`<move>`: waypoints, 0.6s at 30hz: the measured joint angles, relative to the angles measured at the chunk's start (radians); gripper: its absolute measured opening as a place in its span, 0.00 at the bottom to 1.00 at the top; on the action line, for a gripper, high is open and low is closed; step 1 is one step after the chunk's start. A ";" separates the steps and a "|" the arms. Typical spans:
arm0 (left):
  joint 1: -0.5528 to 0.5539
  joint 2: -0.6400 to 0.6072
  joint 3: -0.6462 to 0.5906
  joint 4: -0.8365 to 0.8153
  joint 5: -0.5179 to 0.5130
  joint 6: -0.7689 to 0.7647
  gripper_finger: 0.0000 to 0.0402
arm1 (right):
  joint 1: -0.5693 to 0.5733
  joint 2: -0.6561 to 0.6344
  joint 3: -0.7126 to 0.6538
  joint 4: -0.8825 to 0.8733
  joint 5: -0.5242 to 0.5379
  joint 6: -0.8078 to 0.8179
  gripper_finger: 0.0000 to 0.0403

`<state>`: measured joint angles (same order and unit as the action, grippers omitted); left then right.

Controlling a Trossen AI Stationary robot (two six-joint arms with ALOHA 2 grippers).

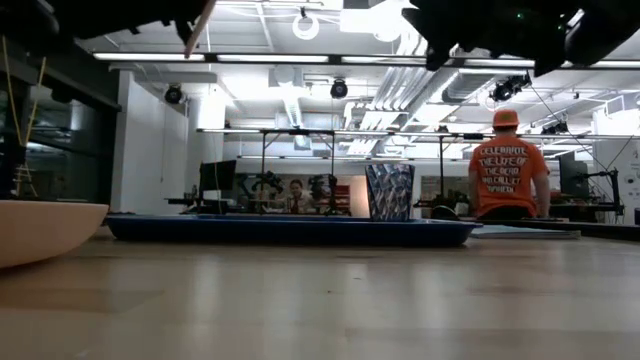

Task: Pick and place plate/cup/fork/spoon on tray
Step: Put the spoon to the left of the blue serving tray

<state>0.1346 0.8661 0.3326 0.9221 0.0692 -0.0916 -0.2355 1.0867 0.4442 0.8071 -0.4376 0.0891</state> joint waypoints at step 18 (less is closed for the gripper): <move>-0.078 0.591 0.187 0.496 0.128 0.130 0.03 | 0.083 0.528 0.324 0.063 0.118 -0.049 0.68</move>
<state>0.0569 1.4573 0.5197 1.4178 0.1974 0.0383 -0.1526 1.6148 0.7684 0.8702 -0.3200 0.0402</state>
